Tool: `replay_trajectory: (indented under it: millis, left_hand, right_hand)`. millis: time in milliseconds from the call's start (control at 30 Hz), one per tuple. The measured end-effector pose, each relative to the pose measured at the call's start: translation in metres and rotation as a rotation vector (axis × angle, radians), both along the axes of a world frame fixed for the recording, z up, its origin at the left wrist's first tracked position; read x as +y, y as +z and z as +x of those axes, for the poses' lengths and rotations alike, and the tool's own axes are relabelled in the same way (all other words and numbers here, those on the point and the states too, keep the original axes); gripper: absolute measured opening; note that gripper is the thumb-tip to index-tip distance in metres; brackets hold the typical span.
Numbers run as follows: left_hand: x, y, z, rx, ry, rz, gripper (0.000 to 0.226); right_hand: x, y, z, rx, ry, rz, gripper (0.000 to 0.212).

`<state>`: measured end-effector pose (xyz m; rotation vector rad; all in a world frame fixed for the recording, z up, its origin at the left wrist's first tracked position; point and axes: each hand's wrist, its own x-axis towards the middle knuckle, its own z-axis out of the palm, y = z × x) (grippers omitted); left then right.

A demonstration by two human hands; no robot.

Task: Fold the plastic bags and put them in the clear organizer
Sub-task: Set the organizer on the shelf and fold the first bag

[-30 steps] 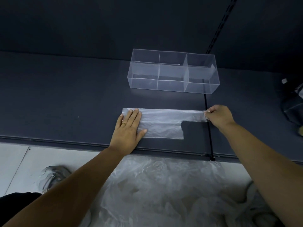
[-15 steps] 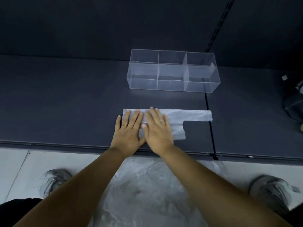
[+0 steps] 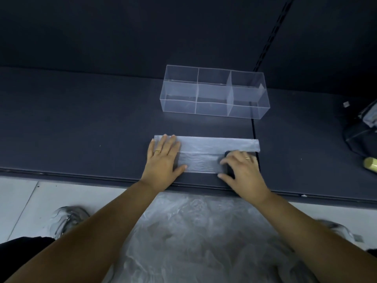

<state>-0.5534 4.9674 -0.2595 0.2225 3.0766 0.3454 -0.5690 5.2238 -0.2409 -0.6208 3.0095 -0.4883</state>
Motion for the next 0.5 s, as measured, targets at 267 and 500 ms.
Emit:
replay_trajectory:
  millis: [267, 500]
  left_hand:
    - [0.025, -0.001, 0.012, -0.097, -0.122, 0.159, 0.072]
    - [0.042, 0.003, 0.015, 0.039, -0.152, 0.083, 0.048]
  right_hand:
    - [-0.016, 0.001, -0.005, -0.112, -0.013, 0.012, 0.009]
    - [0.006, 0.023, -0.004, -0.181, -0.064, -0.02, 0.009]
